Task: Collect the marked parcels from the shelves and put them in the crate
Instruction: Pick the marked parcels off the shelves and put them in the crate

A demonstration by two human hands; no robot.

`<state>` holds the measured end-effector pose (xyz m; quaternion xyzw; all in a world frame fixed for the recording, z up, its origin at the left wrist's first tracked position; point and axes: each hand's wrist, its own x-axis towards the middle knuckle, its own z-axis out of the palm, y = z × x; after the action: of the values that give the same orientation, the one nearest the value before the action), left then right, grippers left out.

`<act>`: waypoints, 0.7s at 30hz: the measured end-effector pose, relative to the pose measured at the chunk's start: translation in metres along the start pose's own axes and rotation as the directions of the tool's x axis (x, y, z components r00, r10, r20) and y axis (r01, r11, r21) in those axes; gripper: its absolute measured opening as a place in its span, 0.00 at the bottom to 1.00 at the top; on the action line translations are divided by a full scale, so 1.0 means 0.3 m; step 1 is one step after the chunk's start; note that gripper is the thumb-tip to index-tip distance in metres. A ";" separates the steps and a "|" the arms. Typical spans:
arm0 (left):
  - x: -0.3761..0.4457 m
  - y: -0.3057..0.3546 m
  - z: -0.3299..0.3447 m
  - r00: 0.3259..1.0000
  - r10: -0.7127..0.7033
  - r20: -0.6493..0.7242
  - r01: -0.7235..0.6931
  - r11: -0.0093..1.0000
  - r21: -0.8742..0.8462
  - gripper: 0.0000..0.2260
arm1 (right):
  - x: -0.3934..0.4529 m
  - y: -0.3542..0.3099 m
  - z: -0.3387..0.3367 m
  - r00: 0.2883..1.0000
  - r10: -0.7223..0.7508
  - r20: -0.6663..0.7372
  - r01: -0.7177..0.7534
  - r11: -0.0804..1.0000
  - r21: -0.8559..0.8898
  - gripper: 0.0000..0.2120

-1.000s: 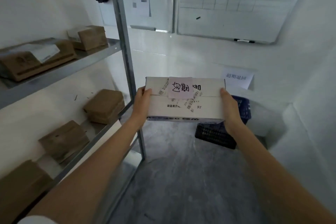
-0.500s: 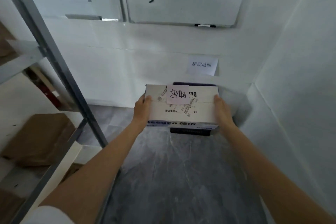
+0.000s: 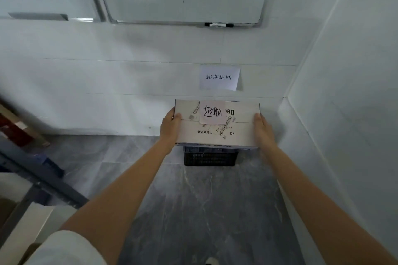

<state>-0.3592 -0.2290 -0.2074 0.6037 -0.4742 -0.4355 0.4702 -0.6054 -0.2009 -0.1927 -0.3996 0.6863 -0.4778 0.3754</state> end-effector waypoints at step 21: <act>0.936 -0.123 0.302 0.970 -0.239 -0.046 0.239 0.971 -0.014 0.17 | 0.931 0.038 0.299 0.978 0.199 0.055 -0.201 0.979 0.024 0.19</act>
<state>-0.3932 -0.5149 -0.2822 0.6646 -0.3850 -0.4763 0.4280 -0.6384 -0.4839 -0.2643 -0.3354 0.7058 -0.4372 0.4452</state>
